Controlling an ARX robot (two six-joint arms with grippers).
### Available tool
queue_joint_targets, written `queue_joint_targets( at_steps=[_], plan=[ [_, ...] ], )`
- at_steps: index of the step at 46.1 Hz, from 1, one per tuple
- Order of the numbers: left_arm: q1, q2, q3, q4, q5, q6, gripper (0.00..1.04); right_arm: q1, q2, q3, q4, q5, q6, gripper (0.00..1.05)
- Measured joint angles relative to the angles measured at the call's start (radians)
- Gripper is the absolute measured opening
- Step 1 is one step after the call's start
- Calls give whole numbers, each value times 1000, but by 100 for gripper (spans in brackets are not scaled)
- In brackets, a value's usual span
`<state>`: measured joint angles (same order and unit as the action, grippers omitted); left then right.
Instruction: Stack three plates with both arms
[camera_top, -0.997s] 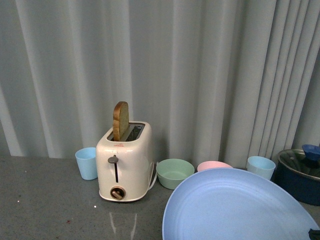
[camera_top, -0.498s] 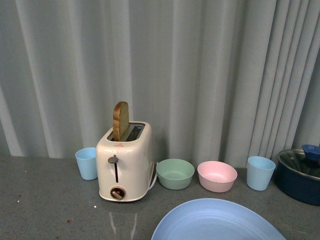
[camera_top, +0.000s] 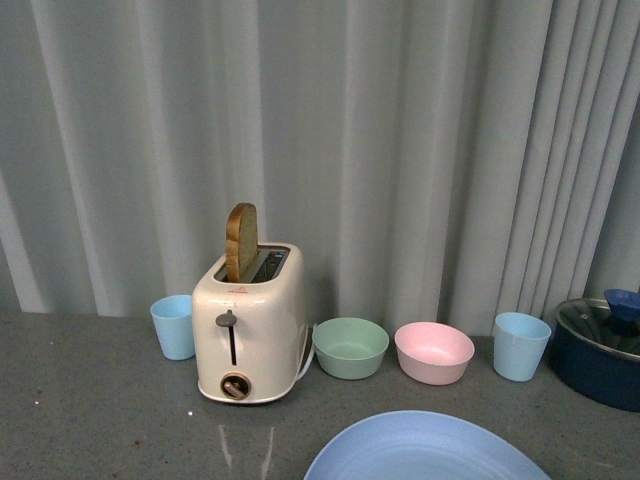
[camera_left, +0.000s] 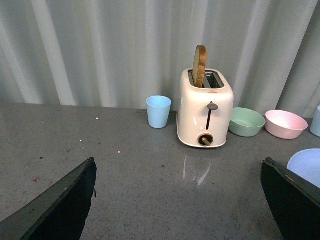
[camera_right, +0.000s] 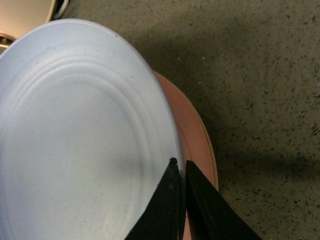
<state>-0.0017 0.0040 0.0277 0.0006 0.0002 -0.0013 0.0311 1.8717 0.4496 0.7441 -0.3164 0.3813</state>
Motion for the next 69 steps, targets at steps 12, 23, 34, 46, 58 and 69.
queue_joint_targets(
  at_steps=[12, 23, 34, 46, 58, 69],
  plan=[
    [0, 0, 0, 0, 0, 0, 98, 7, 23, 0, -4, 0, 2, 3],
    [0, 0, 0, 0, 0, 0, 98, 7, 36, 0, -9, 1, 1, 3],
    [0, 0, 0, 0, 0, 0, 98, 7, 39, 0, -17, 0, 2, 9],
    [0, 0, 0, 0, 0, 0, 98, -9, 20, 3, -37, 6, 13, 63],
    [0, 0, 0, 0, 0, 0, 98, -32, -211, -59, -104, 0, 13, 97],
    [0, 0, 0, 0, 0, 0, 98, -61, -601, -87, -310, 166, -74, 97]
  ],
)
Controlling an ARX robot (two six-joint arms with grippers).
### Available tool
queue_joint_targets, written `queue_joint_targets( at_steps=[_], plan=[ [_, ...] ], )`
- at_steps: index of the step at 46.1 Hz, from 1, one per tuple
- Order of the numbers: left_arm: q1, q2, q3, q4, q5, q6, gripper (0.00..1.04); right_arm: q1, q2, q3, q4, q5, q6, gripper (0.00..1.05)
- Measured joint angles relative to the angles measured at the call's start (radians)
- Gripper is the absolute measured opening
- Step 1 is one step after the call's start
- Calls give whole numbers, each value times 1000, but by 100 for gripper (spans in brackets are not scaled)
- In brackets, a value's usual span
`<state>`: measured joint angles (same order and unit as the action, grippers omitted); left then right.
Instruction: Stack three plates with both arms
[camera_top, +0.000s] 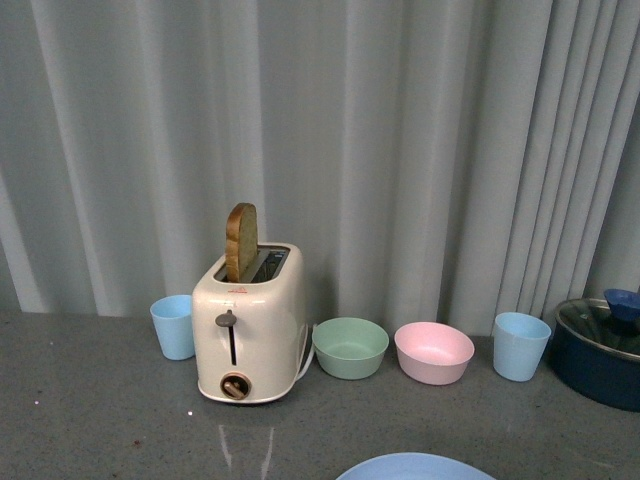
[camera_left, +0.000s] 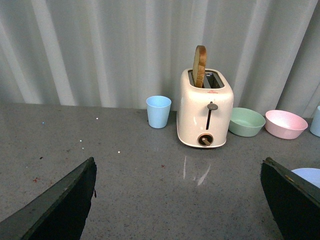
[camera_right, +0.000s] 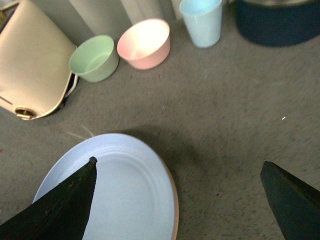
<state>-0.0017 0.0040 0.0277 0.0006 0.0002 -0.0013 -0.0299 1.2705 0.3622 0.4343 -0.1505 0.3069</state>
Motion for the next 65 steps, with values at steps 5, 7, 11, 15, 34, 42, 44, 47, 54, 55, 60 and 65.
queue_joint_targets(
  at_steps=[5, 7, 11, 15, 34, 42, 44, 47, 54, 55, 60, 65],
  plan=[
    [0, 0, 0, 0, 0, 0, 98, 33, -257, 0, -141, 124, -89, 97],
    [0, 0, 0, 0, 0, 0, 98, 52, -343, 0, -183, 159, -115, 97],
    [0, 0, 0, 0, 0, 0, 98, 99, -483, 0, -227, 221, -163, 96],
    [0, 0, 0, 0, 0, 0, 98, 148, -618, -54, -117, 276, -251, 77],
    [0, 0, 0, 0, 0, 0, 98, 32, -856, -233, -150, 153, -304, 3],
    [0, 0, 0, 0, 0, 0, 98, 32, -907, -270, -167, 151, -305, 3],
    [0, 0, 0, 0, 0, 0, 98, 32, -918, -277, -172, 151, -305, 3],
    [0, 0, 0, 0, 0, 0, 98, 32, -936, -286, -181, 151, -305, 3],
    [0, 0, 0, 0, 0, 0, 98, 32, -975, -303, -200, 151, -305, 3],
    [0, 0, 0, 0, 0, 0, 98, 32, -982, -306, -205, 151, -305, 3],
    [0, 0, 0, 0, 0, 0, 98, 32, -1014, -317, -225, 151, -305, 3],
    [0, 0, 0, 0, 0, 0, 98, 32, -1044, -328, -245, 151, -305, 3]
  ],
)
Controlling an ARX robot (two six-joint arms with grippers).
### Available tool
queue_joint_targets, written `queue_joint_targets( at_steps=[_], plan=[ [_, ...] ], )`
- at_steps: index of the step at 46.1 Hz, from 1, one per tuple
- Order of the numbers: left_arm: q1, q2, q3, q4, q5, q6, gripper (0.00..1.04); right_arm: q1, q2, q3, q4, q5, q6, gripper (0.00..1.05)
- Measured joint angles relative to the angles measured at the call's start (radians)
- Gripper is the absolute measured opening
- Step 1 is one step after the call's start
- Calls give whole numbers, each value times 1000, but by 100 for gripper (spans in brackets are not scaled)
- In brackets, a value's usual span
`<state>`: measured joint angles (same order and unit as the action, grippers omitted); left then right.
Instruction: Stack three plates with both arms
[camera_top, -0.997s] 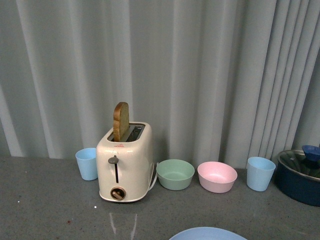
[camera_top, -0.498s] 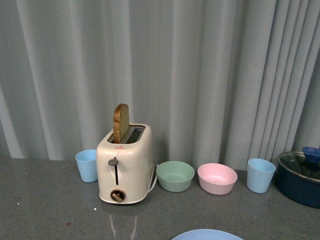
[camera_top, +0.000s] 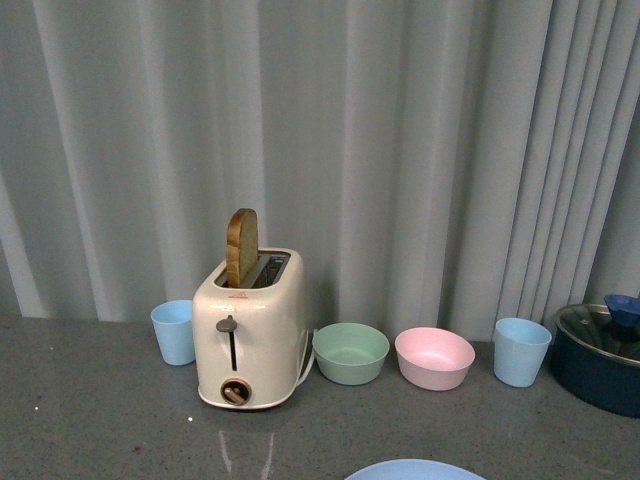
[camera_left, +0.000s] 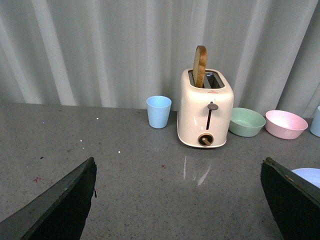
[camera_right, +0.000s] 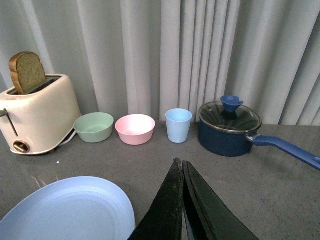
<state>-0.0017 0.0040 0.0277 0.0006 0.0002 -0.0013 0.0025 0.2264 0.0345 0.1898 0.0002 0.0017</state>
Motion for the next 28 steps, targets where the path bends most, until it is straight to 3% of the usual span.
queue_joint_targets(
  at_steps=[8, 12, 28],
  plan=[
    [0, 0, 0, 0, 0, 0, 98, 0, -63, -29, -24, 0, 0, 3],
    [0, 0, 0, 0, 0, 0, 98, 0, -206, -28, -183, -2, -1, 3],
    [0, 0, 0, 0, 0, 0, 98, 0, -221, -28, -189, -1, -1, 3]
  ],
)
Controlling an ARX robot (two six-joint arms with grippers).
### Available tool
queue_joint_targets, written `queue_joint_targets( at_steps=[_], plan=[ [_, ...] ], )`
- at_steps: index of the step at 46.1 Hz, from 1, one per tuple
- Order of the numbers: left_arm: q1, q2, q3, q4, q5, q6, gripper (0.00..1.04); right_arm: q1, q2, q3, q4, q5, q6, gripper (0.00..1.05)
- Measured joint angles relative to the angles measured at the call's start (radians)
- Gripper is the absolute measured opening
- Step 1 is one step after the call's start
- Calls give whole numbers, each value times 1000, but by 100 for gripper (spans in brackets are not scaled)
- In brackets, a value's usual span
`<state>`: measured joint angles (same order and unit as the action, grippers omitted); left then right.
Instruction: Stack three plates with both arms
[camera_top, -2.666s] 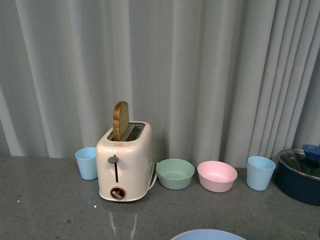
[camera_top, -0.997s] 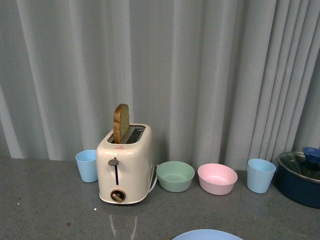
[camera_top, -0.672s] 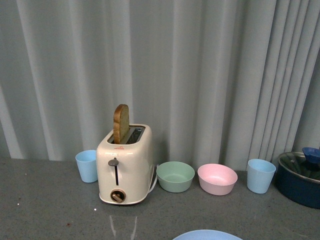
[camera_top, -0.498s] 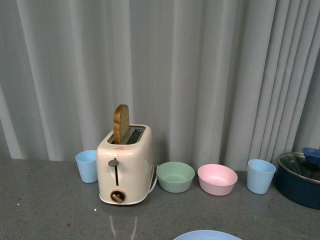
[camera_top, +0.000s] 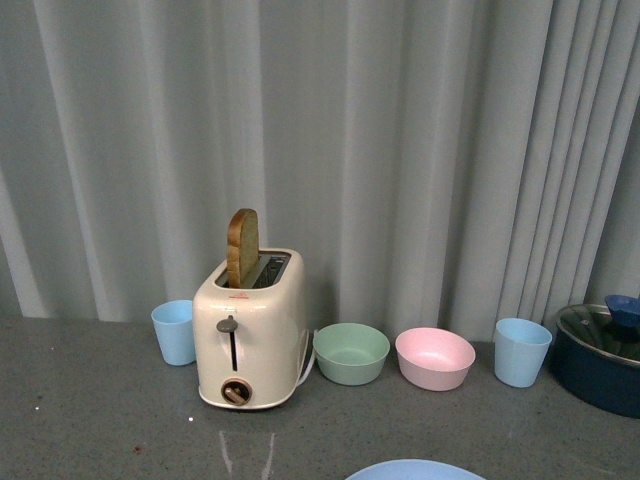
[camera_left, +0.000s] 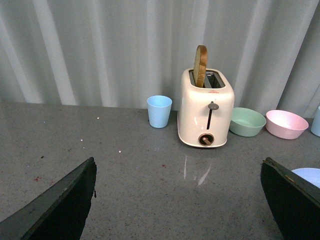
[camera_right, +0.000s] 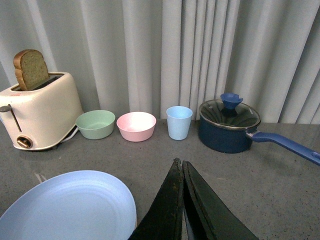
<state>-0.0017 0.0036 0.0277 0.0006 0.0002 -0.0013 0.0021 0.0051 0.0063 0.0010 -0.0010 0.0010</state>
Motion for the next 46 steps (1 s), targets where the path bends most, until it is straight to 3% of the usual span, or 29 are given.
queue_joint_targets(
  at_steps=[2, 7, 21, 28, 30, 46],
  plan=[
    [0, 0, 0, 0, 0, 0, 98, 0, 0, 0, 0, 0, -1, 3],
    [0, 0, 0, 0, 0, 0, 98, 0, 0, 0, 0, 0, -2, 18],
    [0, 0, 0, 0, 0, 0, 98, 0, 0, 0, 0, 0, -1, 66],
    [0, 0, 0, 0, 0, 0, 98, 0, 0, 0, 0, 0, -2, 96],
    [0, 0, 0, 0, 0, 0, 98, 0, 0, 0, 0, 0, 0, 99],
    [0, 0, 0, 0, 0, 0, 98, 0, 0, 0, 0, 0, -1, 97]
  ],
)
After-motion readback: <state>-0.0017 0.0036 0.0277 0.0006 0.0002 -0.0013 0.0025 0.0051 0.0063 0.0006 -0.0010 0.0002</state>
